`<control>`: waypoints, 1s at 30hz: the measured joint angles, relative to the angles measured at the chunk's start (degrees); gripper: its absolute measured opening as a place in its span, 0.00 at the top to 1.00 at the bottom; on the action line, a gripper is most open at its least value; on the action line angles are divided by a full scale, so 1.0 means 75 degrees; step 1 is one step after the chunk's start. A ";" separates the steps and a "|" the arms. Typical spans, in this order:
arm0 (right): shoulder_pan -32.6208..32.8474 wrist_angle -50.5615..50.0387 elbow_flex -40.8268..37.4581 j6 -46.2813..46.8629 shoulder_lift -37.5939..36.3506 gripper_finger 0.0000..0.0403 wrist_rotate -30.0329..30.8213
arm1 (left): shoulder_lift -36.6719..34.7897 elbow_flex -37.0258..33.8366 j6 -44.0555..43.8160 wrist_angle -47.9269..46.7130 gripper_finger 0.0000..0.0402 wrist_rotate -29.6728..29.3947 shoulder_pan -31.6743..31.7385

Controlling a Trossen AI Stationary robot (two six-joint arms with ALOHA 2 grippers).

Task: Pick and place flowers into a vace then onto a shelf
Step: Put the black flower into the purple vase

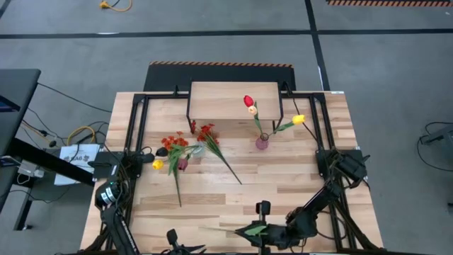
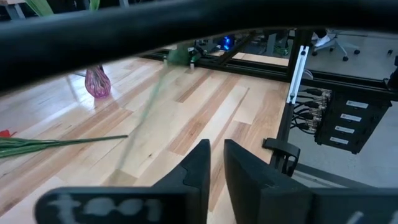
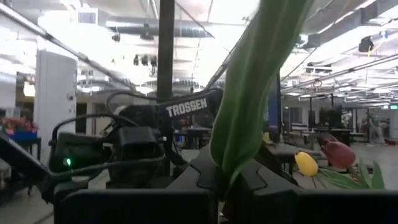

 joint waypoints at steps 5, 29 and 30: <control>0.0123 -0.0934 0.0000 0.0079 -0.0478 1.00 0.0000 | 0.0000 0.0000 -0.0055 0.0014 0.81 0.0054 0.0006; 0.0891 -1.0164 0.0000 0.4810 -0.3605 1.00 0.1760 | -0.0029 0.2221 0.6159 0.0902 0.59 0.0390 -0.1071; 0.0929 -1.0477 0.0000 0.4970 -0.3714 1.00 0.1934 | -0.0058 0.2216 0.6458 0.1032 0.59 0.0207 -0.1139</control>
